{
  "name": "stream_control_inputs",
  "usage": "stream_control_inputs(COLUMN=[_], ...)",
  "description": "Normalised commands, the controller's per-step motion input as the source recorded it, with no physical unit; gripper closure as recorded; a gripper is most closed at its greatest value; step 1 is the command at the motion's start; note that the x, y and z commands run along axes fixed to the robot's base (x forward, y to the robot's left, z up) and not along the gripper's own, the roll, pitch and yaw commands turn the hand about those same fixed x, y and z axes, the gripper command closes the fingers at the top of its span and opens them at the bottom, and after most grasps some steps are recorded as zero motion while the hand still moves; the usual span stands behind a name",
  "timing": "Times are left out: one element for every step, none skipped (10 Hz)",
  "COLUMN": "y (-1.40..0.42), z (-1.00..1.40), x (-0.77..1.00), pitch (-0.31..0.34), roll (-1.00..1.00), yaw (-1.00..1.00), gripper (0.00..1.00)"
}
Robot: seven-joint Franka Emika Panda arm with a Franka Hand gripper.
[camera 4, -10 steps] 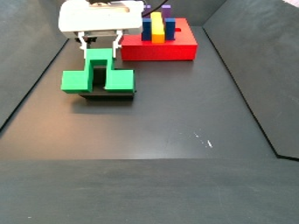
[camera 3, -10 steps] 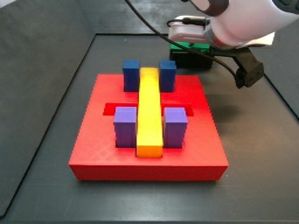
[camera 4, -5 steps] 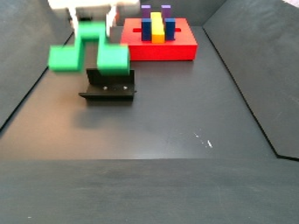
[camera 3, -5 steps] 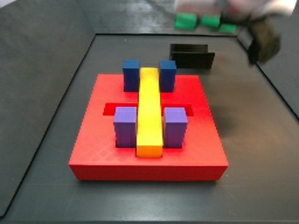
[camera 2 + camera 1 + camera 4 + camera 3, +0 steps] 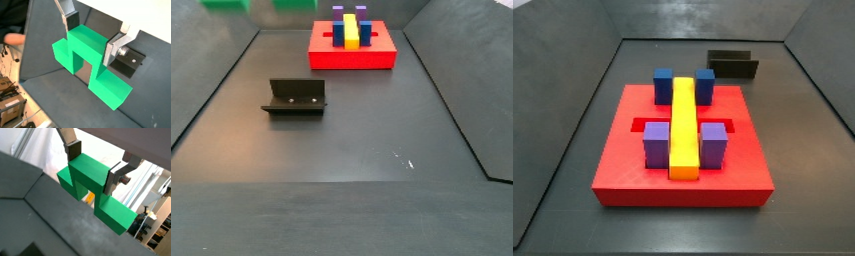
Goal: Pick up the green object. Move up. Place the green object on the fixture. Regrasp the green object. Move to above the board. Insert the green object.
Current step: Move to above the board.
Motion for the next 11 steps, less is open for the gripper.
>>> stream_control_inputs(y=[-0.01,-1.4,-1.4,-1.4,-1.4,-1.4,-0.82,-0.53,-0.15,-0.01,0.02], z=[0.29,0.29,0.31,0.31,0.3,0.32,0.17,0.1,0.04,0.01,-0.01], x=[0.02,-1.19,-1.2,-1.34,-1.35,-1.36,-0.82,-0.56,-0.18,-0.08,-0.06], pitch=[0.043,0.072,0.059,0.029,0.024,0.013,0.005,0.003,-0.003,-0.013,-0.026], roll=[0.0,-1.0,-1.0,-1.0,-1.0,-1.0,-1.0,-1.0,-1.0,-1.0,-1.0], yaw=[0.03,0.05,0.05,0.06,0.07,0.07,0.08,0.08,0.07,0.06,0.06], gripper=[1.0,1.0,1.0,1.0,1.0,1.0,1.0,1.0,1.0,1.0,1.0])
